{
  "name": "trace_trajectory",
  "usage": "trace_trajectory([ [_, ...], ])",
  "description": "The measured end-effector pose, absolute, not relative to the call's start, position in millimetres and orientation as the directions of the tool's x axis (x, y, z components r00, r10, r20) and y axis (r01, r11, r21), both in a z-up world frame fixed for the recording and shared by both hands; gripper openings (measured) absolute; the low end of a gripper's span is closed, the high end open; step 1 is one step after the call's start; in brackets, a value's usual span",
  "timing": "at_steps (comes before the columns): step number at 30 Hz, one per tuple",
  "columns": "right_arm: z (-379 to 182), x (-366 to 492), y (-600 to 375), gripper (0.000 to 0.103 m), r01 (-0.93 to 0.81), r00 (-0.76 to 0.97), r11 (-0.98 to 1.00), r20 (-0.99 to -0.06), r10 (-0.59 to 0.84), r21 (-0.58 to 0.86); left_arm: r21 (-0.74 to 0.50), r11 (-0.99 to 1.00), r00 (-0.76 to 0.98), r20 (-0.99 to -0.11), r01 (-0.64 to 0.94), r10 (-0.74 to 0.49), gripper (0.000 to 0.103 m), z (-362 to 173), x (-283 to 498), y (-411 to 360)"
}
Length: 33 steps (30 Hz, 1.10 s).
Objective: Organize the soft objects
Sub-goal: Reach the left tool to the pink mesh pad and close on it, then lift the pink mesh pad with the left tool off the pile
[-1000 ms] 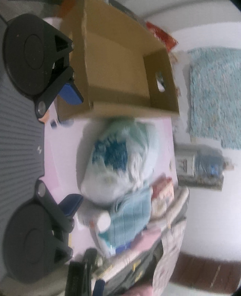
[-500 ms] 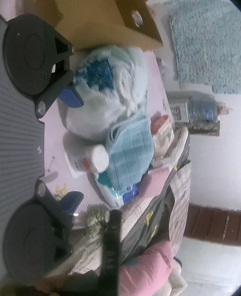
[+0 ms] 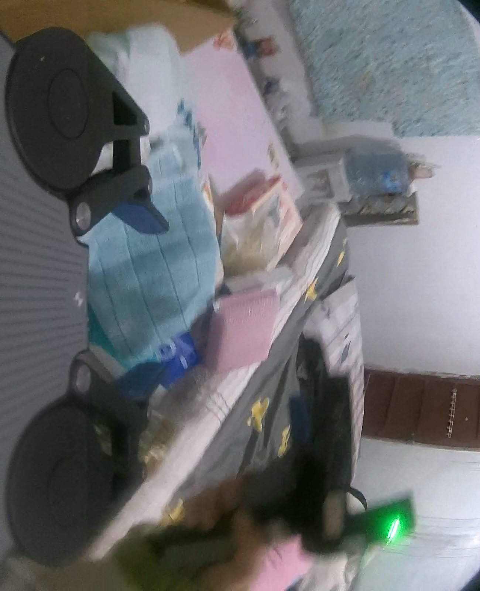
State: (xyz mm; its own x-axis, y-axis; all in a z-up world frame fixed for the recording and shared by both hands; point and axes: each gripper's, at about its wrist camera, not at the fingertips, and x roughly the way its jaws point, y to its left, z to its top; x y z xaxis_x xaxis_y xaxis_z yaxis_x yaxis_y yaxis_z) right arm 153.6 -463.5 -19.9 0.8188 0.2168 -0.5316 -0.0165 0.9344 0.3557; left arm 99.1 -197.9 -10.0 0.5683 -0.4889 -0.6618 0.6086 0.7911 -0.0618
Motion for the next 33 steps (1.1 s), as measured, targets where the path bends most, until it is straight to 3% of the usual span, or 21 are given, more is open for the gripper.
trace_trajectory([
  [5, -41, 227, -487, 0.099, -0.012, 0.737, 0.922, -0.620, 0.270, 0.388, -0.174, 0.754, 0.464, -0.695, 0.634, -0.550, 0.060, -18, 136, -233],
  [7, -55, 243, -494, 0.090, 0.015, 0.698, 0.923, -0.665, 0.266, 0.385, -0.213, 0.750, 0.428, -0.710, 0.627, -0.559, 0.057, -23, 148, -244],
  [9, -67, 249, -502, 0.075, 0.044, 0.659, 0.908, -0.695, 0.287, 0.417, -0.223, 0.753, 0.404, -0.732, 0.619, -0.548, 0.056, -32, 163, -258],
  [11, -76, 245, -506, 0.071, 0.067, 0.641, 0.889, -0.703, 0.310, 0.453, -0.219, 0.758, 0.391, -0.751, 0.614, -0.533, 0.054, -39, 173, -268],
  [23, -76, 179, -519, 0.065, 0.046, 0.643, 0.760, -0.601, 0.474, 0.648, -0.205, 0.775, 0.403, -0.759, 0.598, -0.512, 0.055, -47, 189, -279],
  [31, -71, 150, -532, 0.053, -0.010, 0.706, 0.591, -0.413, 0.575, 0.807, -0.180, 0.787, 0.438, -0.747, 0.590, -0.500, 0.063, -43, 188, -282],
  [33, -64, 147, -527, 0.052, -0.028, 0.714, 0.599, -0.403, 0.572, 0.800, -0.189, 0.787, 0.438, -0.744, 0.587, -0.505, 0.063, -41, 189, -280],
])
